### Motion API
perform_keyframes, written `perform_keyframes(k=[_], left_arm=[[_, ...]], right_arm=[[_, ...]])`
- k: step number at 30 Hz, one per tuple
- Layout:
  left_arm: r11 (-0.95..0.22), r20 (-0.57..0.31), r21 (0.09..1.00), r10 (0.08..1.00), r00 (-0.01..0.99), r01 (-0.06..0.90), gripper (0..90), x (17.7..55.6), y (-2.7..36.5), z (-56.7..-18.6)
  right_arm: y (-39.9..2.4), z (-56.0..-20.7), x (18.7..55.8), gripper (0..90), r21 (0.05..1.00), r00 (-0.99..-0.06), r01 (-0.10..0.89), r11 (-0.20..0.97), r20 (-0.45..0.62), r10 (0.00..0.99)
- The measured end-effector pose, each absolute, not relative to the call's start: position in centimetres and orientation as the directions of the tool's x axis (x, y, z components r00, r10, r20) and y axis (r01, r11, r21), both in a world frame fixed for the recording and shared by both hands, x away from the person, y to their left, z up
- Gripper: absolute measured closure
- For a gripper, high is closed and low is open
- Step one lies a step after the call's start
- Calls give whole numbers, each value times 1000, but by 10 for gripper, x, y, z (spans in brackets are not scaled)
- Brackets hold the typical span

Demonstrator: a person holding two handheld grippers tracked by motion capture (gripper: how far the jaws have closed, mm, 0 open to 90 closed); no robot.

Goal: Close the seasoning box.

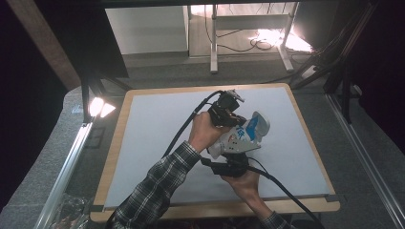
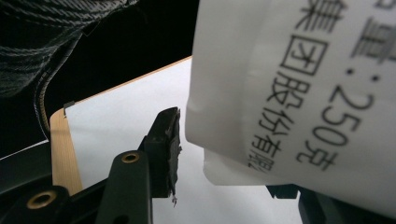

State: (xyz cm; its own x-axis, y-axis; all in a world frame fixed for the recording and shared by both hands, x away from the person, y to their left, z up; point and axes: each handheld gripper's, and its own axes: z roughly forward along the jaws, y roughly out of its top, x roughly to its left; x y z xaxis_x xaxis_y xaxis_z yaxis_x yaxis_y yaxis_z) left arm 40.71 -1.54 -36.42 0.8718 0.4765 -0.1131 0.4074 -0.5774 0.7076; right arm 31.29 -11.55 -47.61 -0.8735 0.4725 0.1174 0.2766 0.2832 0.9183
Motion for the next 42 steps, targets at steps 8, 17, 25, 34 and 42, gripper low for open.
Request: perform_keyframes(k=[8,17,25,34,42], left_arm=[[-581,-108,706,476,873,404,900,406,-16,-364],[-592,-102,701,470,877,399,900,406,-16,-365],[-591,-105,698,473,875,404,900,407,-17,-365],[-591,-102,699,476,874,403,900,408,-17,-363],[-591,-103,696,479,872,407,900,409,-17,-362]], right_arm=[[-114,-477,312,531,920,-870,274,281,112,480],[-112,-478,311,531,923,-866,268,276,106,488],[-112,-478,311,530,925,-861,272,266,111,495],[-112,-476,312,531,926,-860,281,250,128,495],[-111,-475,313,527,928,-858,281,245,129,497]])
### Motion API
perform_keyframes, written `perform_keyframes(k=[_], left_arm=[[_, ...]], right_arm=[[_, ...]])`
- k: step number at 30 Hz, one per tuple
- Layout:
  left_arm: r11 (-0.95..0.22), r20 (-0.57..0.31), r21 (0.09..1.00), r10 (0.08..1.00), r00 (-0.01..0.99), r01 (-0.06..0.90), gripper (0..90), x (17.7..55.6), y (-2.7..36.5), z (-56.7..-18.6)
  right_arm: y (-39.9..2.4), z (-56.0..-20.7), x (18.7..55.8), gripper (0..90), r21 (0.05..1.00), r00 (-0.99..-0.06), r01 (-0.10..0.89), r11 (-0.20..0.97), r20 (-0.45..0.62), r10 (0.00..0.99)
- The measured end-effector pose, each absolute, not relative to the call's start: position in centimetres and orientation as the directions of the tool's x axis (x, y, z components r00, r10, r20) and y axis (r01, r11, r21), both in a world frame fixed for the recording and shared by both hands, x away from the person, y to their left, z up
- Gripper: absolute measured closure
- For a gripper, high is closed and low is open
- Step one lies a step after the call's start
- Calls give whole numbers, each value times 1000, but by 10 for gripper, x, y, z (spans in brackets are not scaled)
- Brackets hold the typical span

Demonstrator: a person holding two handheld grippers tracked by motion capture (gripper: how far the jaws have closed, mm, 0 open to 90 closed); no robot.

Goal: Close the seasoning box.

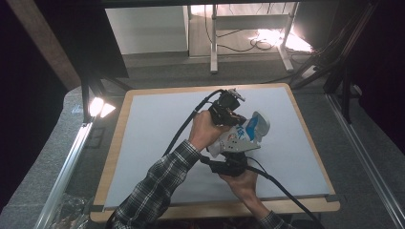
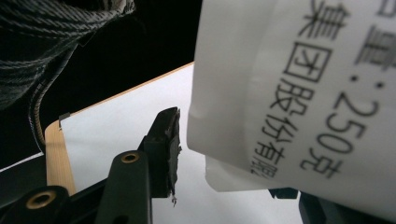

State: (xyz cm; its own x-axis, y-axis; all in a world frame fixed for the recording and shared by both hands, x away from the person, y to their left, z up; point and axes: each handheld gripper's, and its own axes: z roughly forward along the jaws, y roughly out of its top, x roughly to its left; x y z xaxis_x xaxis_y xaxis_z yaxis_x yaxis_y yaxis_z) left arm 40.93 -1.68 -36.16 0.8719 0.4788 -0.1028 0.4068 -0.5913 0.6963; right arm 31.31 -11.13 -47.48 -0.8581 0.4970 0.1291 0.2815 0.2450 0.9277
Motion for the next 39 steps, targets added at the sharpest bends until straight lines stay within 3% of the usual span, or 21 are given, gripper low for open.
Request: perform_keyframes(k=[39], left_arm=[[-601,-82,697,475,876,391,900,407,-20,-357]], right_arm=[[-111,-473,313,521,931,-859,275,240,126,495]])
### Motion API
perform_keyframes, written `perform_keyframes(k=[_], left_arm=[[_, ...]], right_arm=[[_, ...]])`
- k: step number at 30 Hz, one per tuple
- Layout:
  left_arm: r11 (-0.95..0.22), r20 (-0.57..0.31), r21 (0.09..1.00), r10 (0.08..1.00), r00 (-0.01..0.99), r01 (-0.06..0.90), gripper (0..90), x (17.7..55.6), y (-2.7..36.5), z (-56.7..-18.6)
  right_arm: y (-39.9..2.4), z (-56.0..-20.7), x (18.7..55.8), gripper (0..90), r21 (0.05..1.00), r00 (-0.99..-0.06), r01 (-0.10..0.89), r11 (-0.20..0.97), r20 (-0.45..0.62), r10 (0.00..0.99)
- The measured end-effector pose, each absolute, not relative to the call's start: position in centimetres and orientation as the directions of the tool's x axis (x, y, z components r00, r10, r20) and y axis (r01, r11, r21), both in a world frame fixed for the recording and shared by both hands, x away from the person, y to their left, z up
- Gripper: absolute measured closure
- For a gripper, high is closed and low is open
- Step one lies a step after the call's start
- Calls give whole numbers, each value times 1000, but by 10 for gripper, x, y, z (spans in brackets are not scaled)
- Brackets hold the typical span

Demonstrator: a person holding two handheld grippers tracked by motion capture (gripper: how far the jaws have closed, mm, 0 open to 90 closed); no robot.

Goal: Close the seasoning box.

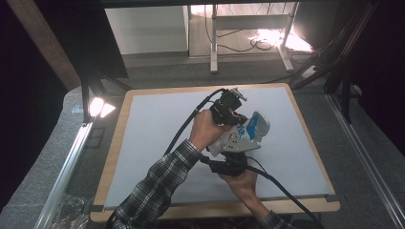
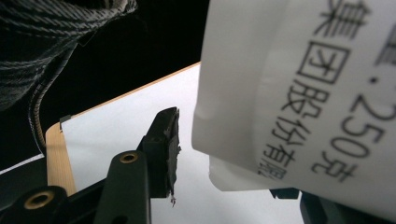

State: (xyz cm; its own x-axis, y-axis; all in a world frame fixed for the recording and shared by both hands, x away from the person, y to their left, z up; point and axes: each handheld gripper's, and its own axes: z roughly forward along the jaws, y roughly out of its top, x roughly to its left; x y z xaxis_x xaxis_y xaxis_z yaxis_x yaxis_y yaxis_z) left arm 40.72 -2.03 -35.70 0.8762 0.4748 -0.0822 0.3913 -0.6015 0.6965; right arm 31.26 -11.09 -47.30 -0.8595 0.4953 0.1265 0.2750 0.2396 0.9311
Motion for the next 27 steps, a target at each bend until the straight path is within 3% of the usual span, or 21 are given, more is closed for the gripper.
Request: perform_keyframes(k=[27], left_arm=[[-587,-64,729,454,889,352,900,403,-13,-362]], right_arm=[[-110,-481,313,518,923,-867,264,279,101,487]])
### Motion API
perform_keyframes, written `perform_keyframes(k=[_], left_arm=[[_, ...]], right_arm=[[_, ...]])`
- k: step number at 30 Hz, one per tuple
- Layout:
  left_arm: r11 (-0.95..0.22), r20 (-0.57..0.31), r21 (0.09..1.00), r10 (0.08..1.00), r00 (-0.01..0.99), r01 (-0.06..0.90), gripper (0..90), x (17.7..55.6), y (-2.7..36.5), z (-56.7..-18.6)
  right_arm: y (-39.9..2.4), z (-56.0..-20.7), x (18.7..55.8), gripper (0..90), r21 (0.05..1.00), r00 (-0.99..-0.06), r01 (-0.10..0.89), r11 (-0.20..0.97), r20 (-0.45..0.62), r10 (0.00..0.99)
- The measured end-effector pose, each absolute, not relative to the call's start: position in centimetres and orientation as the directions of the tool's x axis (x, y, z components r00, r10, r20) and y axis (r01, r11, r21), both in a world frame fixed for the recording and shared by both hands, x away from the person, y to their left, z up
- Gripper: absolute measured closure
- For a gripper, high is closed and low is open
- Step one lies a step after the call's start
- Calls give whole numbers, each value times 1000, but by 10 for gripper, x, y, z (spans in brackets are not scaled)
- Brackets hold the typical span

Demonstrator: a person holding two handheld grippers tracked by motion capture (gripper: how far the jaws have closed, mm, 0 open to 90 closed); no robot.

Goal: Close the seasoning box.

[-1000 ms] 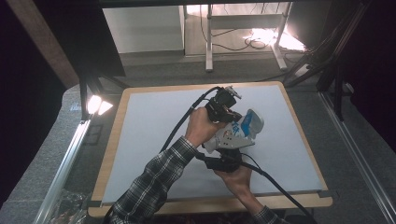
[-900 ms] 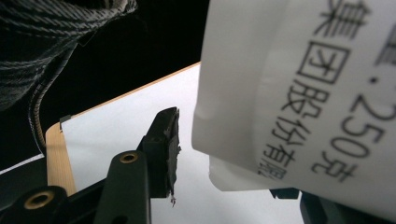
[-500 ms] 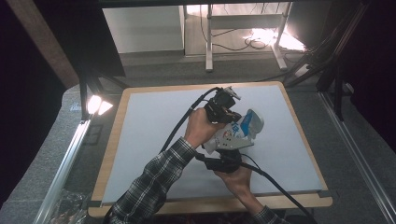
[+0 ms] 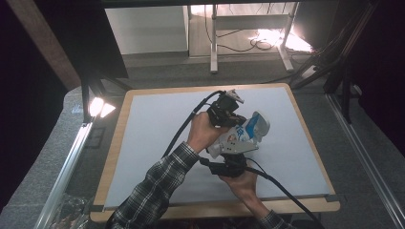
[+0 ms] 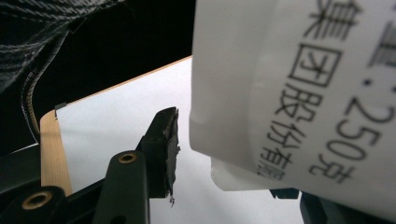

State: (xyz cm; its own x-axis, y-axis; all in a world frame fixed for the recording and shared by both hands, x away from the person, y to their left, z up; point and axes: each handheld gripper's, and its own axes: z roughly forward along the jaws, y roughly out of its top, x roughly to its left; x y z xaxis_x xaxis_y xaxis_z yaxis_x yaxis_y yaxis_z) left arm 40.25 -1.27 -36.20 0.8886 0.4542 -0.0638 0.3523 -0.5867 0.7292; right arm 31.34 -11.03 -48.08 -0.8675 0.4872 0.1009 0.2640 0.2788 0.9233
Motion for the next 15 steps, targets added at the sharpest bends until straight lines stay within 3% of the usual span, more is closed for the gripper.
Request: perform_keyframes(k=[15], left_arm=[[-577,-58,746,440,896,332,900,400,-11,-365]], right_arm=[[-112,-483,314,516,920,-865,262,290,91,493]])
